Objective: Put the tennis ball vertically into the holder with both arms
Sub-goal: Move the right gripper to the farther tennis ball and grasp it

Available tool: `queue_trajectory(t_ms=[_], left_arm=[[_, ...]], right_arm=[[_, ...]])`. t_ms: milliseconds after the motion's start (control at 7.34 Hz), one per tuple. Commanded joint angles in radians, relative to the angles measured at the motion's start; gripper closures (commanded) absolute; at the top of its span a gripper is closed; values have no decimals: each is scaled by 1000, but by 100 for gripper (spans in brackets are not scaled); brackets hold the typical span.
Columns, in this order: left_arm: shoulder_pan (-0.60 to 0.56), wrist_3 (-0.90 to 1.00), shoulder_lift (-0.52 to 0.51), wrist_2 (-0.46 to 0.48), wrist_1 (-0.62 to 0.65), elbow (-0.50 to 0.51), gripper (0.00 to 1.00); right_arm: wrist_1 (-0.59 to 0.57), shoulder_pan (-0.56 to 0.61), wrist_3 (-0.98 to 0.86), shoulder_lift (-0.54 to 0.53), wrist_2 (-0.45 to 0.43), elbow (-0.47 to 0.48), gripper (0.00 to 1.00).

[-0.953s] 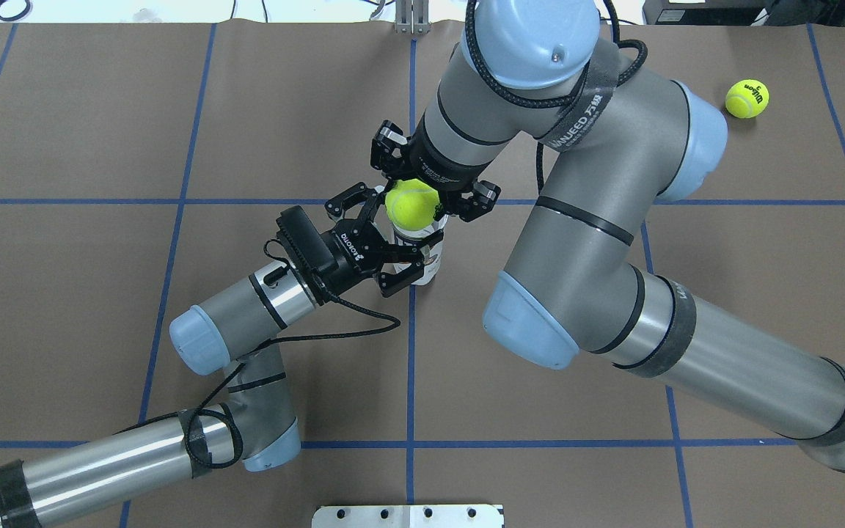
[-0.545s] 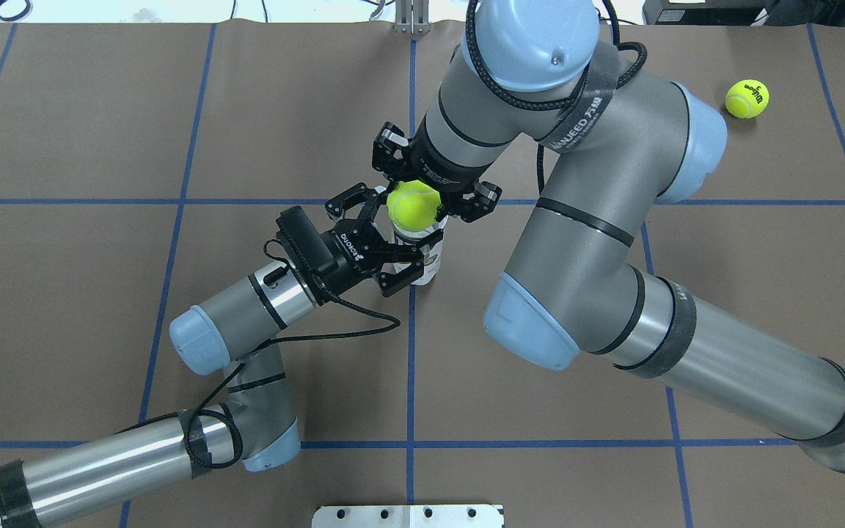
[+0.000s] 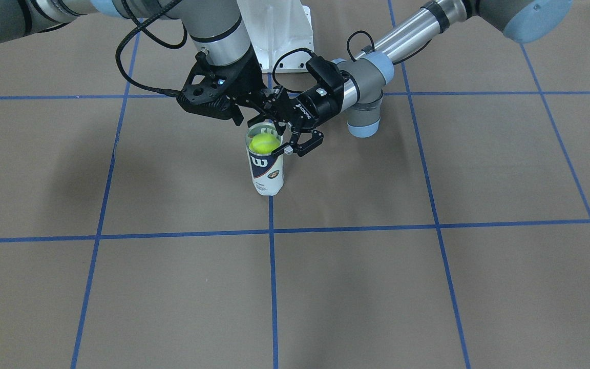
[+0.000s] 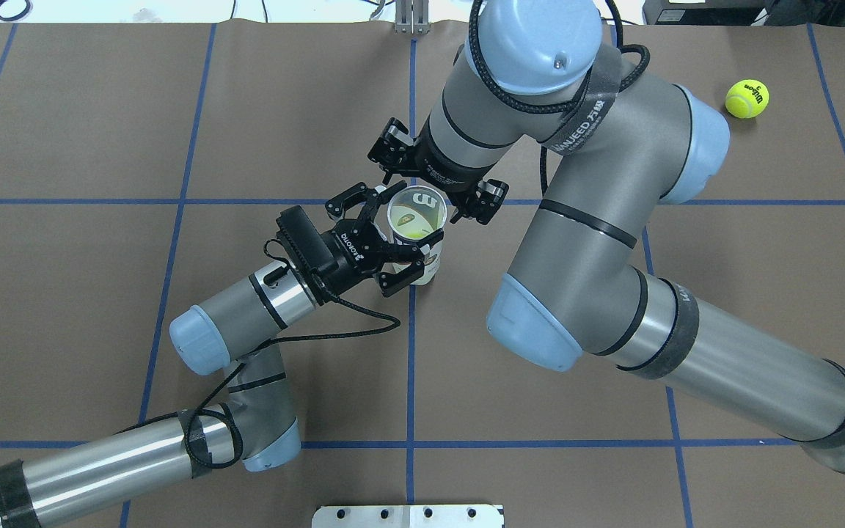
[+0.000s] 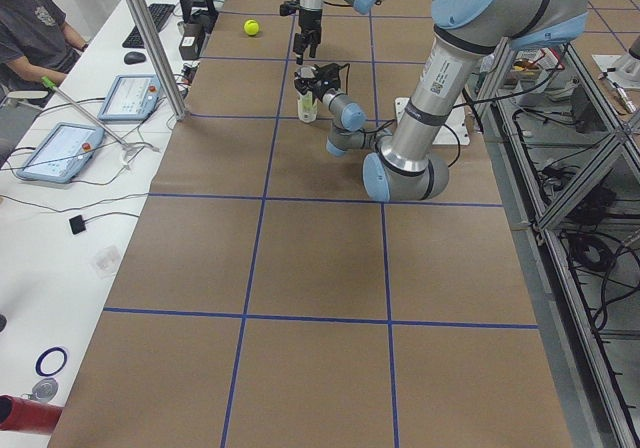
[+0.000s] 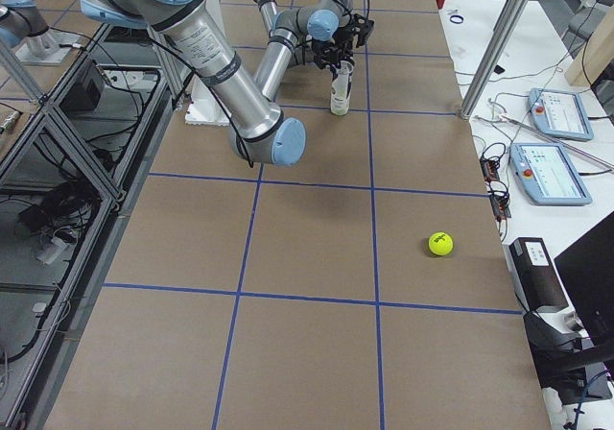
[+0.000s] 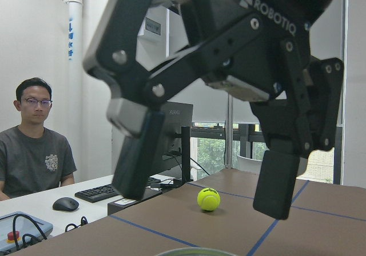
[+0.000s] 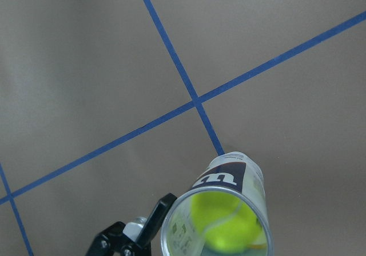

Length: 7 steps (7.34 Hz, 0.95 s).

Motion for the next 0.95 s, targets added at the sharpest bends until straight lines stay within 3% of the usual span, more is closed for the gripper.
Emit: queue_trajectory(t_ms=[0,272,817], left_arm=[[0,0,0,0,-1,0,13],[0,0,0,0,-1,0,13],[-9,0,0,2,-3,-4,13]], right_arm=[[-2,3,-1,-19,5,29,1],[0,62,-31,-142,15,90,1],[-3,204,-308,-281,17,81,1]])
